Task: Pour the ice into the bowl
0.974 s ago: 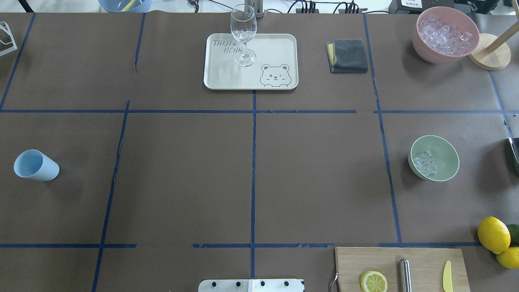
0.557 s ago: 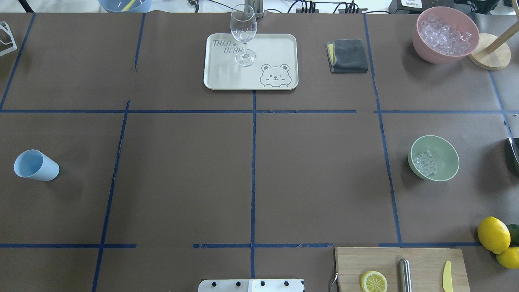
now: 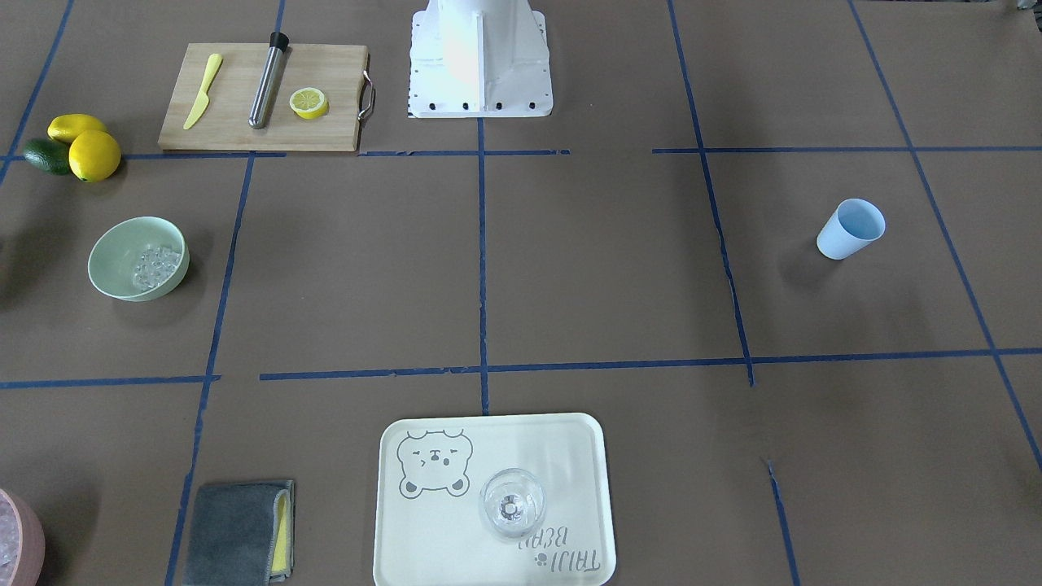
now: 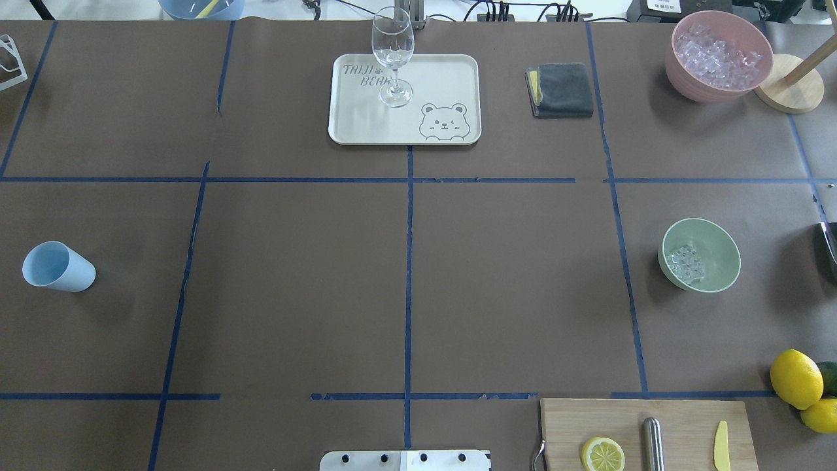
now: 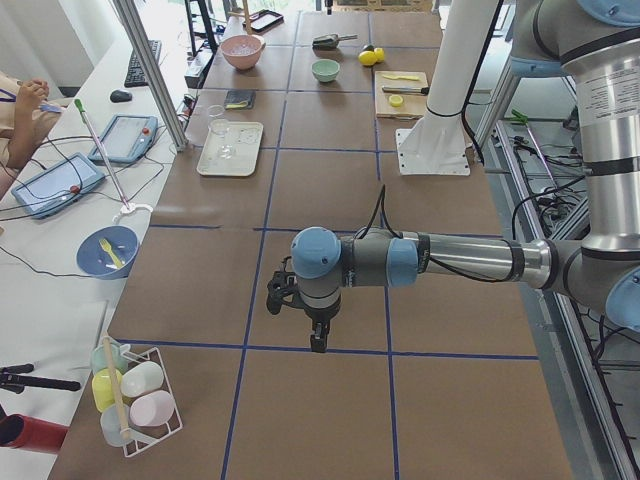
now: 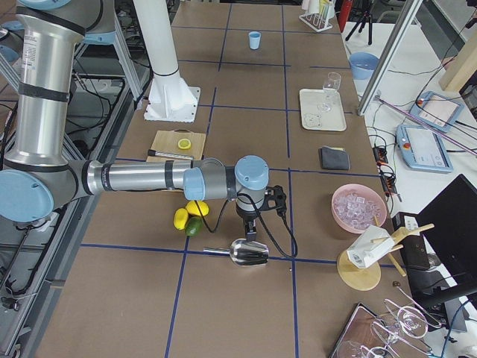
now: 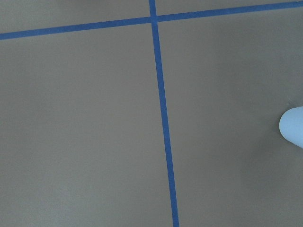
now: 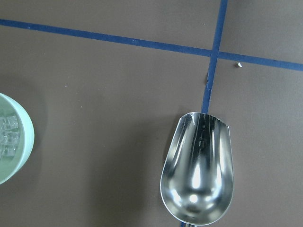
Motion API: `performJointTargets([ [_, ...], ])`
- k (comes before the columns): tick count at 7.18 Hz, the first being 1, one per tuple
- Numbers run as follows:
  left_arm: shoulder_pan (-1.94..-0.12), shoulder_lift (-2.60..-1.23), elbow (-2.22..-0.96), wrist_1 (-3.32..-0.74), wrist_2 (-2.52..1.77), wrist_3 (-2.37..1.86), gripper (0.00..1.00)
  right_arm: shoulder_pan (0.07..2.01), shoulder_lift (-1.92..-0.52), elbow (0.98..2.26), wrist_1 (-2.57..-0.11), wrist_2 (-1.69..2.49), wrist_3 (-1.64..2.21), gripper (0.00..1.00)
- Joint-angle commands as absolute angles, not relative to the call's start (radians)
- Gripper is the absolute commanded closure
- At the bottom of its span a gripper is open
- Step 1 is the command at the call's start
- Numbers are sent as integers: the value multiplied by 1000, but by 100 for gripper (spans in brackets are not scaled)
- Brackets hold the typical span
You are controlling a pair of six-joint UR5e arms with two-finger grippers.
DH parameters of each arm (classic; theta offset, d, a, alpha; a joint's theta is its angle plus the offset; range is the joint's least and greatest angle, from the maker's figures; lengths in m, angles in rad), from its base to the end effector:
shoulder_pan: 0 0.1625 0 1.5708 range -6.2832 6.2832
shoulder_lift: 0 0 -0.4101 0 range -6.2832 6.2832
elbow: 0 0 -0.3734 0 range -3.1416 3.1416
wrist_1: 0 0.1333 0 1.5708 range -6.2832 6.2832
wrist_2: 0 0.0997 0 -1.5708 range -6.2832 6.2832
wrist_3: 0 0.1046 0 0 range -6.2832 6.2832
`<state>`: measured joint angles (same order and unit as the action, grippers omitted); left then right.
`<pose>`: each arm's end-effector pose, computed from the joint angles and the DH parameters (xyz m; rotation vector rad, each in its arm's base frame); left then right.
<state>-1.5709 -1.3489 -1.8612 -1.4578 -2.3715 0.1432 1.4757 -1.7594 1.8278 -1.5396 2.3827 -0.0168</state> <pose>-0.0583 -0.3786 0.6142 0.0153 0.8020 0.1175 0.0190 -0.4056 0.6015 0.0623 -0.8150 -0.1460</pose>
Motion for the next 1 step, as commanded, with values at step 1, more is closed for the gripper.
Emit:
performJointTargets([
  [1, -1572, -1361, -1862, -1453, -2372, 143, 0, 1476, -1759, 1827, -1540, 2382, -17, 0],
])
